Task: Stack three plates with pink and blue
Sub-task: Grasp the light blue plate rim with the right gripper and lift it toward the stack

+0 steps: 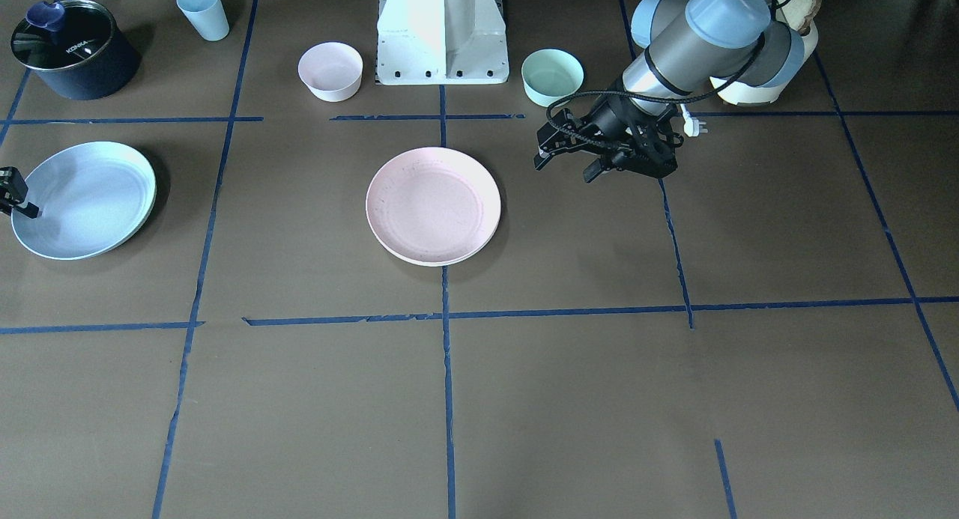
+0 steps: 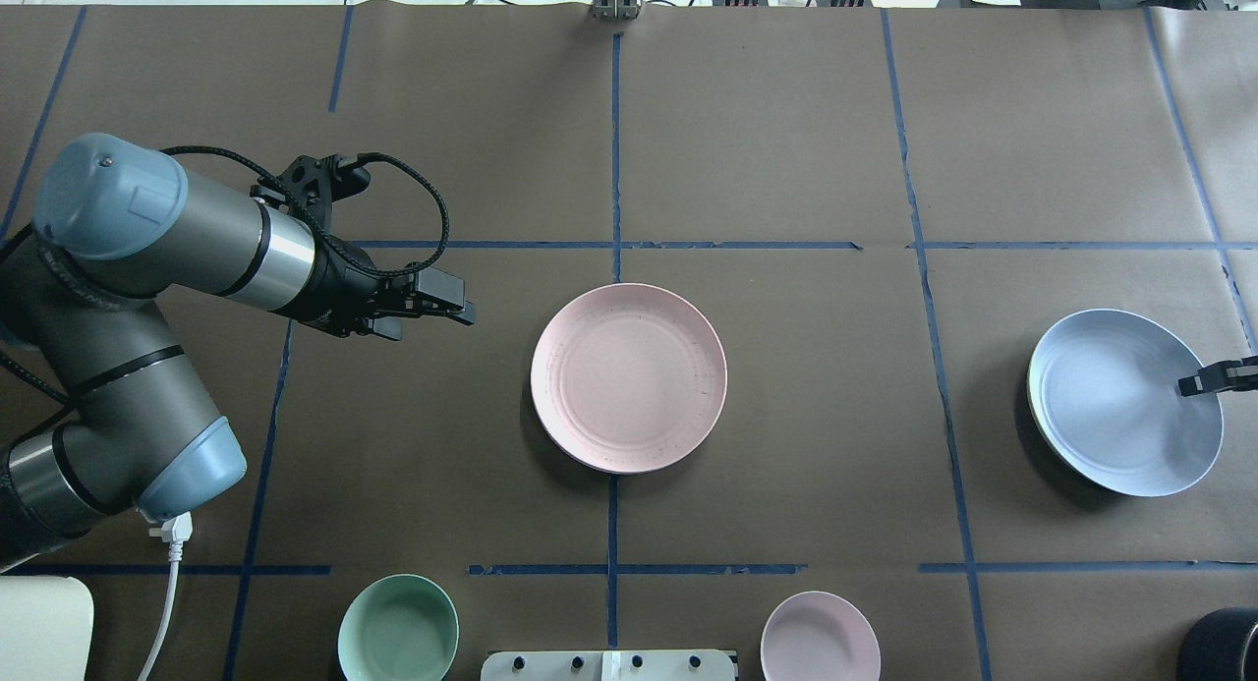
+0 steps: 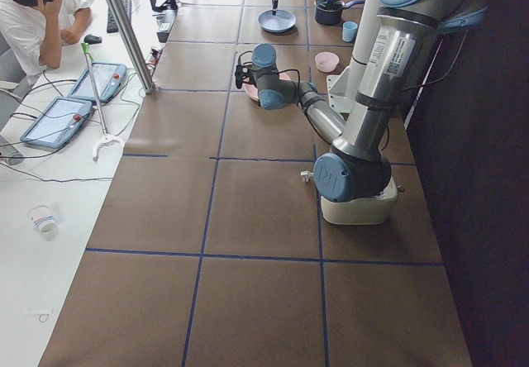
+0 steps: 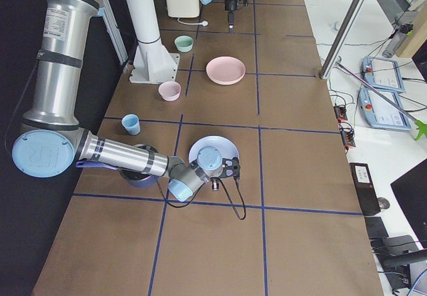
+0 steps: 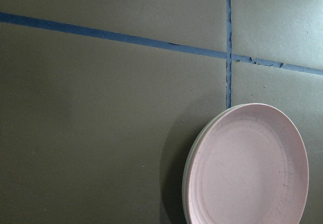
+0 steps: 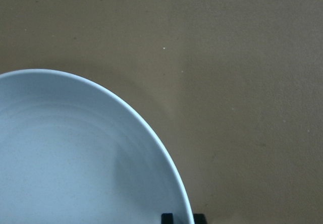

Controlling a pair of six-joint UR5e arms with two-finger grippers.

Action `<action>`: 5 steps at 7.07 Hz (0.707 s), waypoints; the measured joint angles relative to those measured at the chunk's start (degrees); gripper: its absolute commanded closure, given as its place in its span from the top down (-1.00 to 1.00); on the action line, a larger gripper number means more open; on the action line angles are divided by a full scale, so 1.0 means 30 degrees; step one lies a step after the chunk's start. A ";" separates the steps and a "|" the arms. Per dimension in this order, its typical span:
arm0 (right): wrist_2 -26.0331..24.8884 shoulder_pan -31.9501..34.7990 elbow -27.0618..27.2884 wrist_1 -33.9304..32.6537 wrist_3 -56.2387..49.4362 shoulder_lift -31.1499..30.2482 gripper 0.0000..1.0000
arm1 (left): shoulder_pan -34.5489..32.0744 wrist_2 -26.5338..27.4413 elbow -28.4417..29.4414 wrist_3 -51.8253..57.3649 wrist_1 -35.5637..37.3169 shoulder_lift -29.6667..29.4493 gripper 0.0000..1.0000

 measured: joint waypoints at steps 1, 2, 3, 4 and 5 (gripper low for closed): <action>0.0451 0.0000 0.0433 0.0223 0.0245 0.0101 -1.00 | -0.0007 0.0014 -0.0162 -0.0003 -0.0006 0.0192 1.00; 0.0973 -0.0052 0.1108 0.0298 0.1073 0.0647 -1.00 | -0.0010 0.0013 -0.0397 0.0003 -0.0011 0.0472 1.00; 0.1463 -0.0312 0.1628 0.0313 0.2859 0.1871 -1.00 | -0.0011 0.0003 -0.0623 0.0016 -0.0012 0.0708 1.00; 0.1686 -0.1119 0.1932 0.0325 0.6085 0.3771 -1.00 | -0.0034 -0.0003 -0.0769 0.0017 -0.0013 0.0849 1.00; 0.1308 -0.2438 0.2165 0.0309 0.9936 0.6022 -1.00 | -0.0070 -0.0005 -0.0829 0.0005 -0.0013 0.0906 1.00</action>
